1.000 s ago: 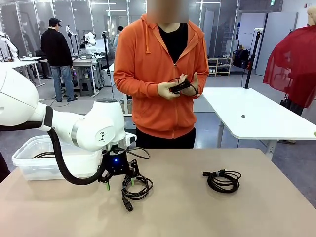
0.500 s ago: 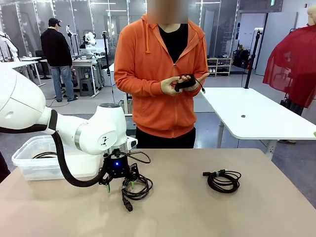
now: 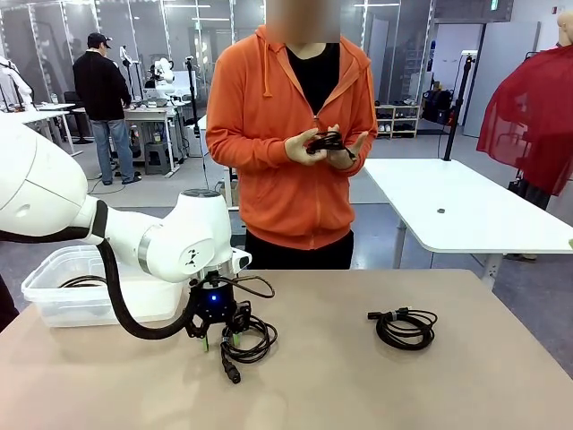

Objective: Organize and store the cables.
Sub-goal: Place the Power Cable into the Organizing box, then place the USB Extension Cable into the Organizing box.

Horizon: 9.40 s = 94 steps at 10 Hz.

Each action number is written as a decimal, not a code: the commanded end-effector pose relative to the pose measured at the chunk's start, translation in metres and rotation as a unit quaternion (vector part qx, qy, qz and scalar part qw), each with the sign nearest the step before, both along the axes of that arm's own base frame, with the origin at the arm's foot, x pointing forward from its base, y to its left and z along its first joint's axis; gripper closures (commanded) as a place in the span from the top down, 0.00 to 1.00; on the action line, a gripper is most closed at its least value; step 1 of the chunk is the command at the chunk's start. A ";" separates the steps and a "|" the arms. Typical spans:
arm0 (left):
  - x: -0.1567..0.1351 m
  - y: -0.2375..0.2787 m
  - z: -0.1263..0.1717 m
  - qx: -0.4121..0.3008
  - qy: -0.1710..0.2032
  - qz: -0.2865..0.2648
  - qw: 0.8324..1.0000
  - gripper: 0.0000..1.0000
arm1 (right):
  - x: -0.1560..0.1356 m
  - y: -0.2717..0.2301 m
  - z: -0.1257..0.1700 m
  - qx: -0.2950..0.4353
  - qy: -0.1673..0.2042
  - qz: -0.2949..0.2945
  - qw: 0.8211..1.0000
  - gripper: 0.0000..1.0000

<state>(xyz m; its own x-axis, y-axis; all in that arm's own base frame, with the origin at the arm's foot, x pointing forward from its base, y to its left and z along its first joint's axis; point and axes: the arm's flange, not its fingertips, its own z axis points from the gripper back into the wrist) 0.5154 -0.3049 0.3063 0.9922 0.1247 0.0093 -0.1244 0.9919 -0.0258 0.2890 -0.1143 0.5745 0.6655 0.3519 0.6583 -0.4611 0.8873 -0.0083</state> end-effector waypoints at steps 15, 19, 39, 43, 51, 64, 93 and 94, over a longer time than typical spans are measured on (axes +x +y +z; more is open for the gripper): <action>-0.064 0.007 0.116 0.030 -0.077 -0.100 0.992 0.09 | 0.000 -0.001 -0.001 0.002 -0.001 0.003 1.000 1.00; -0.064 0.000 0.126 0.025 -0.081 -0.094 0.992 0.09 | 0.000 -0.001 -0.001 0.002 -0.001 0.003 1.000 1.00; -0.001 0.288 0.240 0.032 -0.103 -0.134 0.985 0.17 | 0.000 -0.001 -0.001 0.002 -0.001 0.003 1.000 1.00; 0.001 0.301 0.227 0.042 -0.097 -0.115 0.988 0.17 | 0.000 -0.001 -0.001 0.002 -0.001 0.003 1.000 1.00; 0.051 0.329 0.225 0.064 -0.118 -0.117 0.984 0.17 | 0.000 -0.001 -0.001 0.002 -0.001 0.003 1.000 1.00; 0.140 0.376 0.115 0.058 -0.008 -0.085 0.995 0.17 | 0.000 -0.001 -0.001 0.002 -0.001 0.003 1.000 1.00; 0.102 0.359 0.145 0.052 -0.017 -0.092 0.994 1.00 | 0.000 -0.001 -0.001 0.002 -0.001 0.003 1.000 1.00; 0.100 0.341 0.160 0.042 -0.034 -0.130 0.990 1.00 | 0.000 -0.001 -0.001 0.002 -0.001 0.003 1.000 1.00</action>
<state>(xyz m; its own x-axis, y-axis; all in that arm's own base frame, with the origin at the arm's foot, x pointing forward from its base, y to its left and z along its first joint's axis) 0.6171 0.0480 0.4550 0.9951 -0.0826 0.0535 0.0783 0.9939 0.0772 0.2890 -0.1143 0.5744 0.6656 0.3517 0.6583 -0.4609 0.8874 -0.0081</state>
